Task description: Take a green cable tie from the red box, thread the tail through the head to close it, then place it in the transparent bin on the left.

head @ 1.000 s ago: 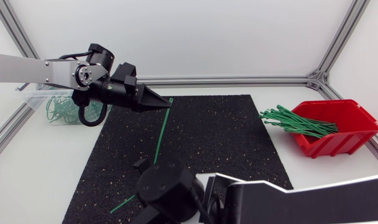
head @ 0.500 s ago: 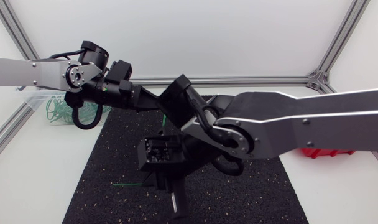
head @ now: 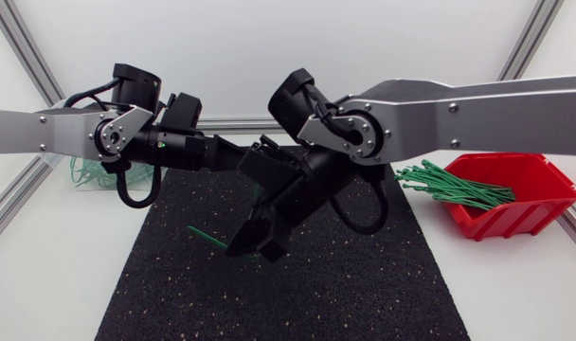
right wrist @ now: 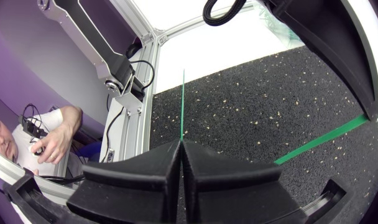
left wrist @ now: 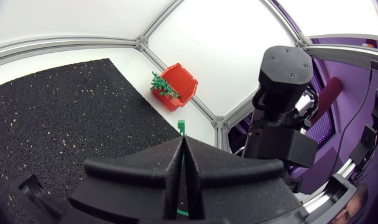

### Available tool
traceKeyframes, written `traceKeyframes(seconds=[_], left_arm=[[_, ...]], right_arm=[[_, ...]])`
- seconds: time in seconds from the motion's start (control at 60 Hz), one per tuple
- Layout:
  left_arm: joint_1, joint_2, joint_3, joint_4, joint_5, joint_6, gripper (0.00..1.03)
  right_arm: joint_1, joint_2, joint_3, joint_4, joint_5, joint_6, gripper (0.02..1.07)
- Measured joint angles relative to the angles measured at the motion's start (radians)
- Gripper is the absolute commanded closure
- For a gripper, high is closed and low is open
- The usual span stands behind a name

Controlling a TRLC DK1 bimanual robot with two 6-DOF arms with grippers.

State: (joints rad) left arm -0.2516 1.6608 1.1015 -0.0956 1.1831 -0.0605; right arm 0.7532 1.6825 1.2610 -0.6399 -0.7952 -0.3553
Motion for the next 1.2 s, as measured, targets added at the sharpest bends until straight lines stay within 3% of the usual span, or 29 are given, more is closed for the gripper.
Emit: traceKeyframes(seconds=[0.217, 0.617, 0.85, 1.067, 1.2], left_arm=[[-0.016, -0.005, -0.01, 0.065, -0.014, -0.045, 1.0], [-0.013, -0.005, -0.045, 0.125, -0.015, -0.052, 1.0], [-0.013, -0.029, -0.118, 0.293, -0.018, -0.121, 1.0], [-0.018, -0.052, -0.177, 0.449, -0.037, -0.191, 1.0], [-0.027, -0.052, -0.2, 0.49, -0.041, -0.214, 1.0]], right_arm=[[-0.009, -0.009, 0.009, -0.061, -0.029, 0.041, 1.02], [-0.06, -0.063, 0.009, -0.043, -0.065, 0.098, 1.02], [-0.107, -0.063, 0.009, -0.064, -0.093, 0.145, 1.02], [-0.156, -0.054, 0.046, -0.197, -0.096, 0.192, 1.02], [-0.192, -0.047, 0.053, -0.198, -0.111, 0.209, 1.02]])
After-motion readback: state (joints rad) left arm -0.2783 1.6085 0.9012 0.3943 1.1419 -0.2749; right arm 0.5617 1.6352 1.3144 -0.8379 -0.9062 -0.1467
